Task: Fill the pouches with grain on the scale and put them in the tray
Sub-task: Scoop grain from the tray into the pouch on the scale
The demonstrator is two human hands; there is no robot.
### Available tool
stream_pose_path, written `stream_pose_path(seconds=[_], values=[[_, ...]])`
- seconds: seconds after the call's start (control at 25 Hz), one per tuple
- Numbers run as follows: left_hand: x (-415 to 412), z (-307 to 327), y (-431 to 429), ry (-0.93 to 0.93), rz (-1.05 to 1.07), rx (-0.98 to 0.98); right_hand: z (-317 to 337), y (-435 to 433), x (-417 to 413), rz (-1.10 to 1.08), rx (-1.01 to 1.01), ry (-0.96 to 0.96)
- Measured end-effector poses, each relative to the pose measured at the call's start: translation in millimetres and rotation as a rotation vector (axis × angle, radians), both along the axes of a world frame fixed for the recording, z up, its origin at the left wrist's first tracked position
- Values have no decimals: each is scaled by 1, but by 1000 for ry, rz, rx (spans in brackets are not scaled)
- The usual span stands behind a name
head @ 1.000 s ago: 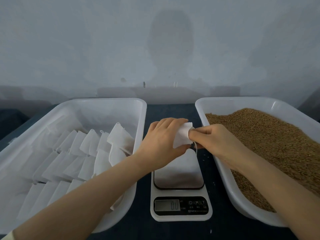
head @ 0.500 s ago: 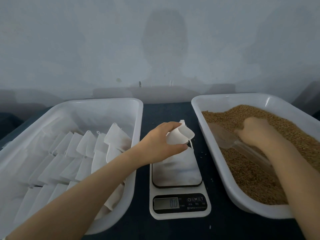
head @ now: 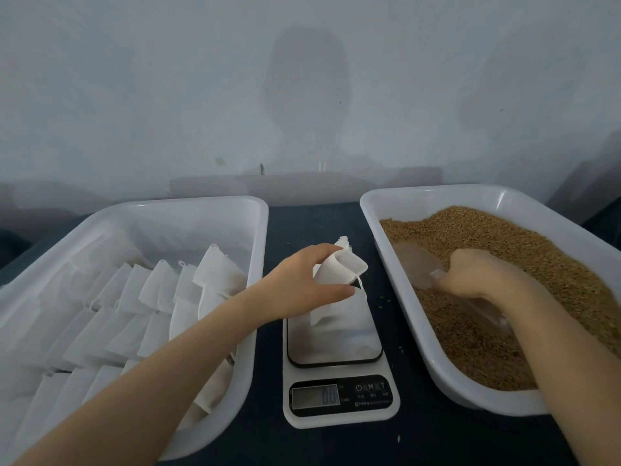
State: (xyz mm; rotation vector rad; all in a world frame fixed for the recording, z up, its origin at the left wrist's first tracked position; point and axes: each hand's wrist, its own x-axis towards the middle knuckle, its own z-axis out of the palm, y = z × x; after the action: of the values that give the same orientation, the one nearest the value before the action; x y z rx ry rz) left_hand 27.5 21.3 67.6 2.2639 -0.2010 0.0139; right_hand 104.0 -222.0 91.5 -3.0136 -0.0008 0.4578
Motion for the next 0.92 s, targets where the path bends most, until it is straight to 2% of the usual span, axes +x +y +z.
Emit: stream_pose_path(seconds=[0.24, 0.44, 0.64, 0.92], values=[[1, 0, 1, 1, -17, -5, 11, -16, -22, -45, 194, -30], [1, -1, 1, 9, -32, 0, 24, -66, -58, 3, 13, -99], [1, -1, 1, 7, -33, -11, 38, -80, -76, -11, -114, 10], [0, -1, 2, 31, -32, -40, 30, -62, -85, 29, 44, 111]])
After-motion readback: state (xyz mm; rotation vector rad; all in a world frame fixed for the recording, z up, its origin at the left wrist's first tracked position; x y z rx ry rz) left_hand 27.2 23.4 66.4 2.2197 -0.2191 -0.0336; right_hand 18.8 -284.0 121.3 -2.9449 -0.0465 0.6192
